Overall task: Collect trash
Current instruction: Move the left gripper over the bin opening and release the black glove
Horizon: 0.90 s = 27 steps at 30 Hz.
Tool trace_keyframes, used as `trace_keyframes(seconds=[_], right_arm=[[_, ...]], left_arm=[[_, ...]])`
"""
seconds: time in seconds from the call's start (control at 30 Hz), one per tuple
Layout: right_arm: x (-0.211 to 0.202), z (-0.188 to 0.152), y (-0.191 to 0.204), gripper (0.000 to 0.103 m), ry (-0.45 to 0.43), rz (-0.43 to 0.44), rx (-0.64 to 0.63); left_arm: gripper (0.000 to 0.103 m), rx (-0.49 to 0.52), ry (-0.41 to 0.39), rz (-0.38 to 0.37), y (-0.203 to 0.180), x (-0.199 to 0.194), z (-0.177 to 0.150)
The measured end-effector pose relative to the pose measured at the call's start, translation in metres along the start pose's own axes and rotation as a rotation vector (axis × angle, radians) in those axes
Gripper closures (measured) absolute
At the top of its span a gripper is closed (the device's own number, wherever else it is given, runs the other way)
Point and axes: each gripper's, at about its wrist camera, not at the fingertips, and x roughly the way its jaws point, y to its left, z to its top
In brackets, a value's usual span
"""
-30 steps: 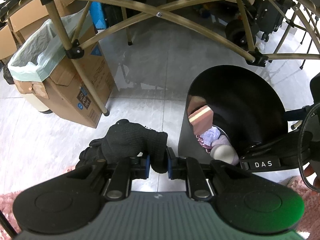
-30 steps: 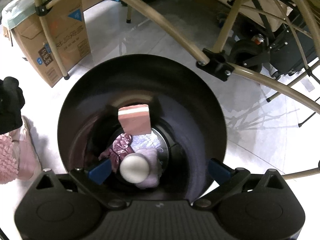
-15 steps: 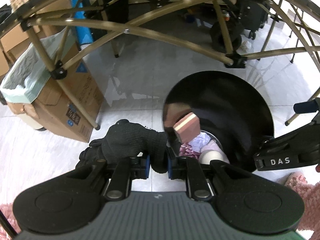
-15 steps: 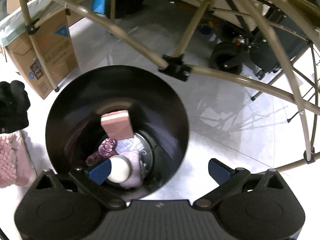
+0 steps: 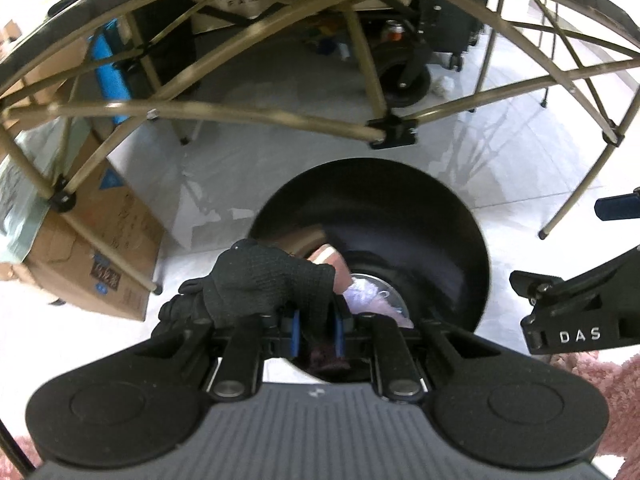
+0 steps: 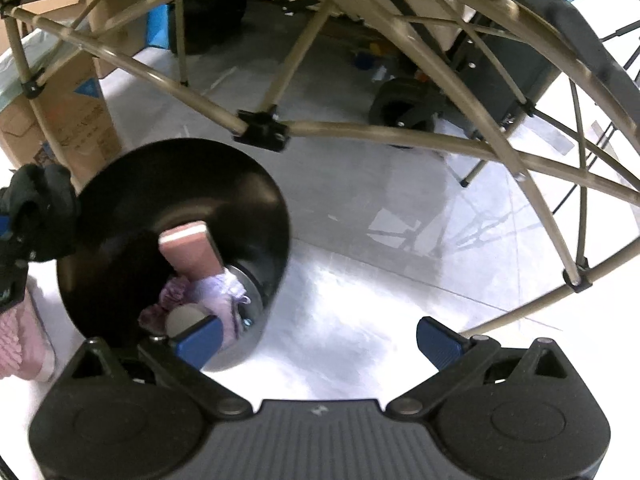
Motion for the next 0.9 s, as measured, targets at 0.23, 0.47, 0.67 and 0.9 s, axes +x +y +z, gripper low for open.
trace_keyframes(seconds=[0.23,0.47,0.67,0.9], right_arm=[[0.008,-0.016,-0.015,0.0,0.047,-0.035,0.004],[0.013,-0.034,-0.021,0.0,0.085,-0.052,-0.009],[0.016,-0.035,-0.028,0.0,0.093,-0.065,0.004],[0.021,-0.036,-0.029,0.0,0.109,-0.074,0.009]], left_arm=[[0.087,0.051,-0.005,-0.032,-0.025,0.009,0.012],[0.087,0.102,0.003,-0.062,-0.051,0.022,0.02],[0.087,0.125,0.018,-0.061,-0.063,0.033,0.021],[0.087,0.118,0.049,-0.043,-0.061,0.046,0.02]])
